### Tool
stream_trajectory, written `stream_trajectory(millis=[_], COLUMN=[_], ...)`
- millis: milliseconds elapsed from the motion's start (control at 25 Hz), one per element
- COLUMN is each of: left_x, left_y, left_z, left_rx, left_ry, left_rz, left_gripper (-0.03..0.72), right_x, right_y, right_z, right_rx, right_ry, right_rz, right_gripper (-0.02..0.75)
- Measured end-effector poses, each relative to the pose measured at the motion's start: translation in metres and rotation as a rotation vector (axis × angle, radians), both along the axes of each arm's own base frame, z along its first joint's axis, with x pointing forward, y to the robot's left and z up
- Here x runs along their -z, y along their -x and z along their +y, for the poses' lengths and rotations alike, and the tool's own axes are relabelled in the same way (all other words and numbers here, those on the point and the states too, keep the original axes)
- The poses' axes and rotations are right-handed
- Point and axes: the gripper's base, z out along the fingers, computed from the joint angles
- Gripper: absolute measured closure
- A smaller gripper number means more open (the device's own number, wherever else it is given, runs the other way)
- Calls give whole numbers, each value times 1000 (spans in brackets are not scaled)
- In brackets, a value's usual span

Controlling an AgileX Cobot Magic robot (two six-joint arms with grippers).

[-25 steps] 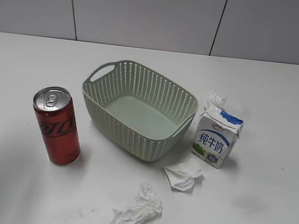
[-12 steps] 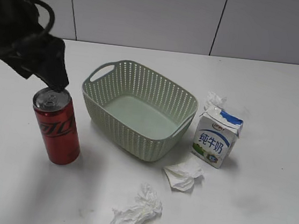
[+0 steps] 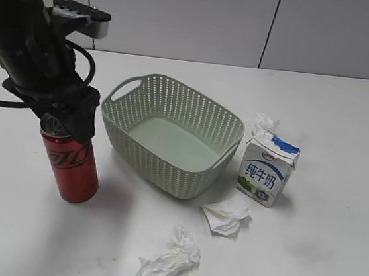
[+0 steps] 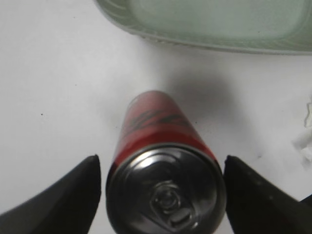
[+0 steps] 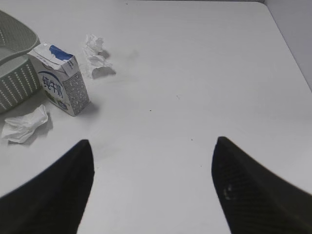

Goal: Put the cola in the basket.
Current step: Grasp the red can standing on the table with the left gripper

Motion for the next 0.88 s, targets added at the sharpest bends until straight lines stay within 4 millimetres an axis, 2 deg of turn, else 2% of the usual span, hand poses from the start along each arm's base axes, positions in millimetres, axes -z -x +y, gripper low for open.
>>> stream_trajectory(millis=[360,480,600,880], left_x=[28,29,29,28], left_y=[-7,-8,-7,-5], left_z=[-4,-4,-4,-3], left_rx=[2,1,3,8], left_ry=[-41,-42,-45,-60], left_rz=[82,84,87,121], left_gripper=[104,109,153,155], right_x=[0,0,0,0], right_y=[0,0,0,0], right_z=[0,0,0,0], right_rx=[0,0,0,0], right_ry=[0,0,0,0], right_rz=[0,0,0,0], right_gripper=[166,166,166,166])
